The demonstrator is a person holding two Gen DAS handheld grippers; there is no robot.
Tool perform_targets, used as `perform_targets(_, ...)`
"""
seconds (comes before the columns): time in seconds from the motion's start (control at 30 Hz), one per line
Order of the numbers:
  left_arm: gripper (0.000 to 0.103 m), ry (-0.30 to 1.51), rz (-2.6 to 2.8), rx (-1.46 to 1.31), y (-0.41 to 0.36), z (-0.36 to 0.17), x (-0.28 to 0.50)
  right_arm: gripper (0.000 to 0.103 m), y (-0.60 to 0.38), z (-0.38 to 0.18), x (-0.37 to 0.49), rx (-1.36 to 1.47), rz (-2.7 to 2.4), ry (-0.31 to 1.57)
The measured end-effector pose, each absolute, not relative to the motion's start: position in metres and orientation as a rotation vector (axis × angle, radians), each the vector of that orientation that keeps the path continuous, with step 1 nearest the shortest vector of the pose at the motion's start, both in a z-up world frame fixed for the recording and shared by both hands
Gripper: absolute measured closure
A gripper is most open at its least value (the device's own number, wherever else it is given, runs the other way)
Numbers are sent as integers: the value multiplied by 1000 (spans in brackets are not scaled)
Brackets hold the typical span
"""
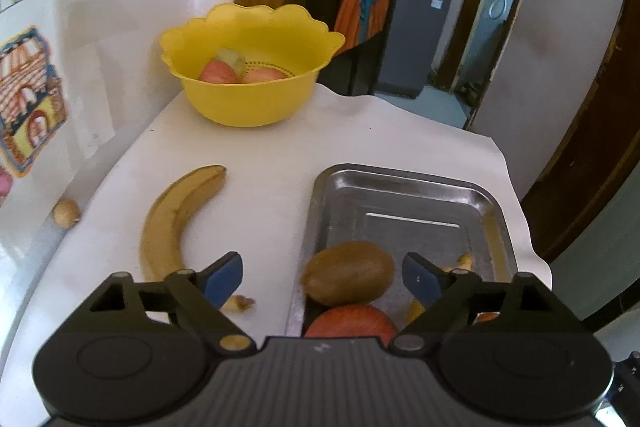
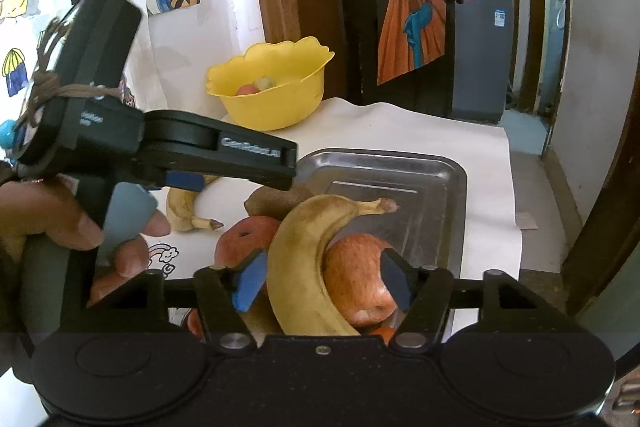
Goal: Organize fruits
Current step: 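Open the right tool to release the banana in the tray, then lift both tools from the tray and move toward the small brown fruit and second banana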
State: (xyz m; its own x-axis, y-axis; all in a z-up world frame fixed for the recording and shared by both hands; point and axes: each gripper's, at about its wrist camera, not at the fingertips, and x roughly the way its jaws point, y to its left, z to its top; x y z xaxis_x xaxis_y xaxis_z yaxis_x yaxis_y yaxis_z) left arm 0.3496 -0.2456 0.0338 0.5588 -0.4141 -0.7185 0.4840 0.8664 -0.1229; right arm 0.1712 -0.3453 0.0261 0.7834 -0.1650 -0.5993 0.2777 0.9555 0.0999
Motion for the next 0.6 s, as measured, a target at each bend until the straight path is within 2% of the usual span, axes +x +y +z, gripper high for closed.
perform_targets(0.07,5,808,-523,84,-238,37,347,19,-343,28,168,188,-247,623)
perform_targets(0.17,1,785,-530,52,-222,41,340,6,-336,33,162,186,-259,620)
perform_targets(0.23,1,779,-547,43,-210,42,334,2,-331,37,156,178,-275,621)
perform_targets(0.6,1,782,-486,147,-144,41,310,1,-303,39,132,291,-409,729)
